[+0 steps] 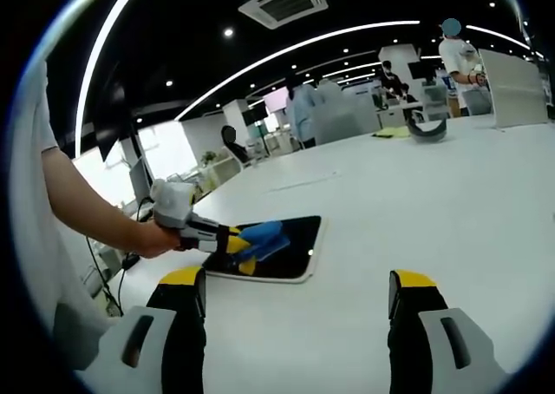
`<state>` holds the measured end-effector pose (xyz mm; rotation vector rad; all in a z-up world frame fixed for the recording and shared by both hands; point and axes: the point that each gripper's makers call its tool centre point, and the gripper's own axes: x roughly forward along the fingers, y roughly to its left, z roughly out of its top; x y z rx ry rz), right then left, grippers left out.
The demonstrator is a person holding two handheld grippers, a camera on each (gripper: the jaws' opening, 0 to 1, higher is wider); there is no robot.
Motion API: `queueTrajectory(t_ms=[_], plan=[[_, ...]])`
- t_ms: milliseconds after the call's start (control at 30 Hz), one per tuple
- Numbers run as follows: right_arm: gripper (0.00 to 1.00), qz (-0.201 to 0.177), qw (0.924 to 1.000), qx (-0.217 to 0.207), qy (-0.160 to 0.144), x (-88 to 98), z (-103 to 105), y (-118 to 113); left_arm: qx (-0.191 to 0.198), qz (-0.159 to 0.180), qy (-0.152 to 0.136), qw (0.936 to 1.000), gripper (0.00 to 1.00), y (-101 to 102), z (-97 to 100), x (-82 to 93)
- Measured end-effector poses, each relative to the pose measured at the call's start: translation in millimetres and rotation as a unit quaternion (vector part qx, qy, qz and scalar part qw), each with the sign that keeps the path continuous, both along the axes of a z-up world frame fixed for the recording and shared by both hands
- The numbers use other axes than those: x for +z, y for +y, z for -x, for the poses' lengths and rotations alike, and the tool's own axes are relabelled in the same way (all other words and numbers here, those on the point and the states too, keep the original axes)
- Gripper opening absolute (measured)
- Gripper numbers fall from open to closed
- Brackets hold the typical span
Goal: Wipe the mirror surface with the cleaning cloth until all visible marks leave the cleaned area.
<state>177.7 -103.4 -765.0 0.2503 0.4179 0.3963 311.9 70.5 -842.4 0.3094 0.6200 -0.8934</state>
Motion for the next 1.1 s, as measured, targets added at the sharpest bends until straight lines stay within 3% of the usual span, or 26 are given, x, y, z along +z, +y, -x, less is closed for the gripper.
queueTrajectory(t_ms=[1100], plan=[[0.86,0.002,1.0,0.0,0.004,-1.6,0.9,0.4,0.002,0.004,0.0,1.0,0.07,31.4,7.3,0.2]])
